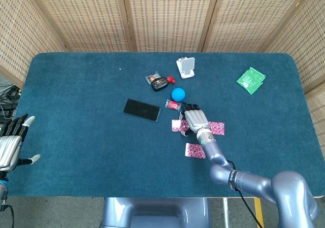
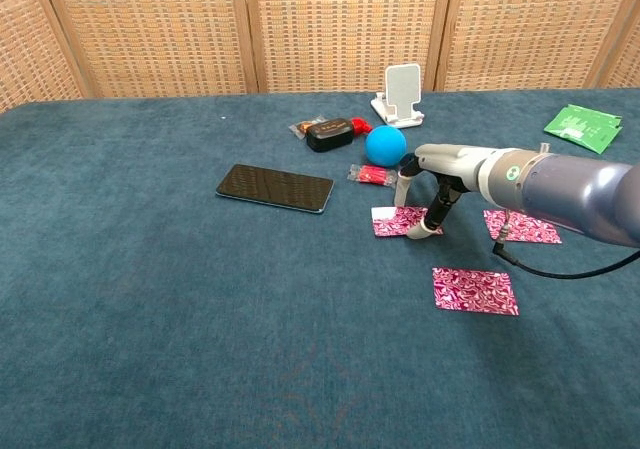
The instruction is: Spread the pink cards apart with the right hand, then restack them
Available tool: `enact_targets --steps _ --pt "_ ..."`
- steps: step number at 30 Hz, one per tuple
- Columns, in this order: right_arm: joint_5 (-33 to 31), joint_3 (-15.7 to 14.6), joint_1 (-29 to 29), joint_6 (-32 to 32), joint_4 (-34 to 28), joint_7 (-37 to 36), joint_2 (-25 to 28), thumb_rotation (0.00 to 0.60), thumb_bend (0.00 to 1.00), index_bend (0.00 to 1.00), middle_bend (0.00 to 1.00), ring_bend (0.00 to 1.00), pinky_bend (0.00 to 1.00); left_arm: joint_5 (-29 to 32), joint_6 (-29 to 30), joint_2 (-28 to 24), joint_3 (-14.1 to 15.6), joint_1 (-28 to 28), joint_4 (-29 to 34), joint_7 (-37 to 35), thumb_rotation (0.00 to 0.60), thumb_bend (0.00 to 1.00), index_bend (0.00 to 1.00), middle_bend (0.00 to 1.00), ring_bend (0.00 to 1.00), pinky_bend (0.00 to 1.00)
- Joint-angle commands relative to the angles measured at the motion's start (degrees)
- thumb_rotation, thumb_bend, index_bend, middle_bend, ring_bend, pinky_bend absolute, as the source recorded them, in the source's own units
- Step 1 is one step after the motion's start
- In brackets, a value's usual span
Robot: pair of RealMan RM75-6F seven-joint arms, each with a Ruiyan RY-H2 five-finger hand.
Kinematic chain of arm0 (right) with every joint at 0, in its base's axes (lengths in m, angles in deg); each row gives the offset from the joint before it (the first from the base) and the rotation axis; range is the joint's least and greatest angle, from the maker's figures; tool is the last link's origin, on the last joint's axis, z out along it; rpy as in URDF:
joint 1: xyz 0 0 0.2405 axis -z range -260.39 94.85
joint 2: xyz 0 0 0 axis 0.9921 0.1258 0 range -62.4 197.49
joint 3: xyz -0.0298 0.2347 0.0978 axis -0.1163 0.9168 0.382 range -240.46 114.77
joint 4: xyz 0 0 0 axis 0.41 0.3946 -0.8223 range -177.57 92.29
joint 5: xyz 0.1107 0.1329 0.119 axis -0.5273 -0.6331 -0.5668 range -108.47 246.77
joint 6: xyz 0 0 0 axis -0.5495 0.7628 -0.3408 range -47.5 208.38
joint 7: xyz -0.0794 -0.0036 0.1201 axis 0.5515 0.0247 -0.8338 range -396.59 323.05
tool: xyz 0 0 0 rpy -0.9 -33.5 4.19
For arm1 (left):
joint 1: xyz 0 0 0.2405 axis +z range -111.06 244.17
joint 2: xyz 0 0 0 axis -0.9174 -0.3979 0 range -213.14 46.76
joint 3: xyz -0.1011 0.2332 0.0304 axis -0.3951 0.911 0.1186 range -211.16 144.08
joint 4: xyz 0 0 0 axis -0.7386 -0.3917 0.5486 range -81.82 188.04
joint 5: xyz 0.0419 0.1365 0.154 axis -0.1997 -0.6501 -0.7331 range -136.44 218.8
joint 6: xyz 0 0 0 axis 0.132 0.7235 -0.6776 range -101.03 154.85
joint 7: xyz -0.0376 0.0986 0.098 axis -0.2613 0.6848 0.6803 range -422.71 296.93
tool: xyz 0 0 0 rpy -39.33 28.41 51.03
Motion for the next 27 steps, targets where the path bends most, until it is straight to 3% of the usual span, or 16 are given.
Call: enact_targets --steps 1,13,27 --pt "0.9 -0.2 0.4 0.5 -1.1 -0.3 0.7 0.600 0.47 0.55 0.00 0.00 0.00 0.0 0.0 0.0 0.0 0.0 0.0 0.0 0.600 0.00 0.00 0.00 0.00 0.00" --pt "5.2 -1.9 3.0 4.8 -11.3 0.1 6.6 0.600 0.47 0.55 0.00 0.00 0.00 -1.6 0.5 -0.2 0.5 0.3 0.4 -0.3 0.600 0.00 0.00 0.00 0.00 0.00" --pt "6.4 -6.6 7.4 12.9 -26.0 5.0 11.5 0.600 0.47 0.54 0.00 0.00 0.00 -3.3 0.3 -0.5 1.1 0.2 0.6 -0.9 0.600 0.00 0.00 0.00 0.00 0.00"
